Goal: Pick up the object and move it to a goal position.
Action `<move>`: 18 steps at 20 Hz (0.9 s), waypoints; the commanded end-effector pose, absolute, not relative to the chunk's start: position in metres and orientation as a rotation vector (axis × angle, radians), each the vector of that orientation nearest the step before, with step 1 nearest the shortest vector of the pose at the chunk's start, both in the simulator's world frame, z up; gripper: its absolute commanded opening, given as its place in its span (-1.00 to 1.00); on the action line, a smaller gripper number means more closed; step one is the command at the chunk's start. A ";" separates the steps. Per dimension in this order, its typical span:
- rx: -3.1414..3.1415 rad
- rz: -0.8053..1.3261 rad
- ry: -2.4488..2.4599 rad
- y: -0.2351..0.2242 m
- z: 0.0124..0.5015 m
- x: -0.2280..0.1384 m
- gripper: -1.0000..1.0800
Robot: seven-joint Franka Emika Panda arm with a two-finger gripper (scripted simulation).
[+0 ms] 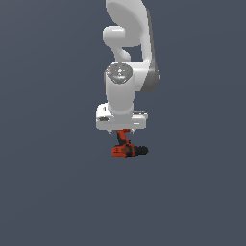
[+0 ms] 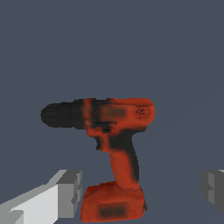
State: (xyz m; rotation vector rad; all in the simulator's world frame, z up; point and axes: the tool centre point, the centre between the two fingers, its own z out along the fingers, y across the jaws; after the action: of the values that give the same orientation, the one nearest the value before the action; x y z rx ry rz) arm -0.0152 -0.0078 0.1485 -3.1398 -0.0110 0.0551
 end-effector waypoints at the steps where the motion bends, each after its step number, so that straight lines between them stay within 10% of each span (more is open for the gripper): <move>1: -3.140 0.055 -0.011 -0.008 0.149 -0.015 0.62; 18: -3.148 0.074 -0.140 0.002 0.146 -0.010 0.62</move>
State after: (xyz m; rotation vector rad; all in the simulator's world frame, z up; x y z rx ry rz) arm -0.0107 -0.0006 0.1483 -3.1427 -0.1011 0.0657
